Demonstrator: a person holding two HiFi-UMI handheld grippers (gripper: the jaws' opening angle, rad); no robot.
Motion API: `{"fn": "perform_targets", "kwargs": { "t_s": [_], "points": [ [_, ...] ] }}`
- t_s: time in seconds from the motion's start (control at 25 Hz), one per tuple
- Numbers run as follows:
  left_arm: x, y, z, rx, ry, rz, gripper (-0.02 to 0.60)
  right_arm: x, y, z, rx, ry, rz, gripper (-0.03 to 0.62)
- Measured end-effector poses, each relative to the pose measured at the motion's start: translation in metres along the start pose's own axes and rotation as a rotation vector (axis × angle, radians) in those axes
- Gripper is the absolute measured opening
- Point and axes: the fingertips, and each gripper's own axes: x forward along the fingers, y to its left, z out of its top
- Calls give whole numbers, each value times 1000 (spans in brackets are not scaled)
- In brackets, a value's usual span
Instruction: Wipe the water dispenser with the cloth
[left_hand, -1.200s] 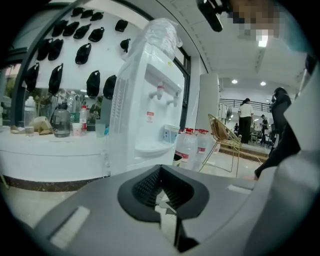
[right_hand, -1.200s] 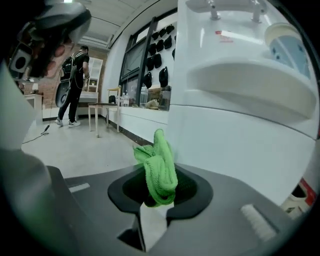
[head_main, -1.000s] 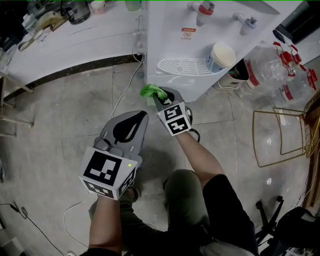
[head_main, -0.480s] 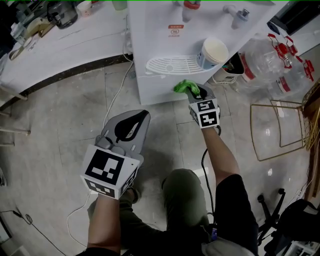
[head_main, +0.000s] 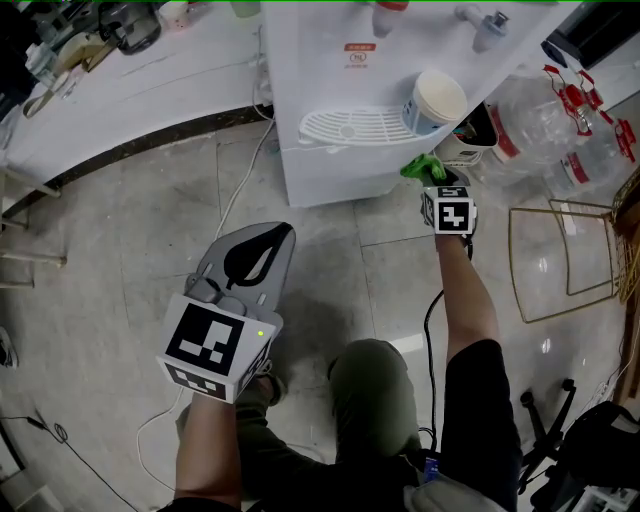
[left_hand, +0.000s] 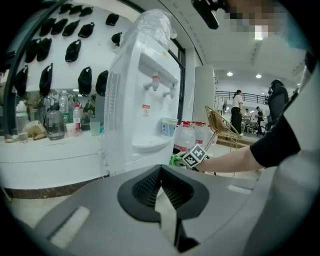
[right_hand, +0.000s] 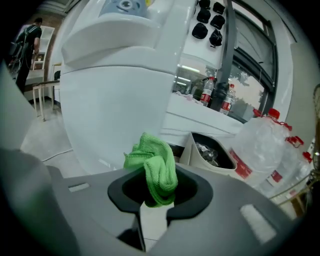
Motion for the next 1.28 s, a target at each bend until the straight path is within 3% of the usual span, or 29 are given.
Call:
{"fn": "perform_targets", "kwargs": {
  "t_s": [0.12, 0.24, 0.6, 0.8, 1.04, 1.28],
  "points": [
    [-6, 6, -4, 27, 24, 21, 2, -8, -2, -7, 46, -13, -16, 97],
    [-12, 9, -7, 54, 48, 41, 2, -22, 27, -21, 42, -38, 39, 95],
    [-20, 11, -22, 117, 117, 66, 2, -49, 228, 0, -137, -178, 426, 95],
    [-29, 12, -27, 130, 133, 78, 2, -28, 291, 30, -192, -200, 503, 96],
    [-33, 19, -26, 128, 129, 91, 2, 3, 279, 26, -174, -141, 440, 95],
    [-23, 16, -24, 135, 133, 68, 2, 11, 204, 7, -92, -97, 319, 97]
  ]
}}
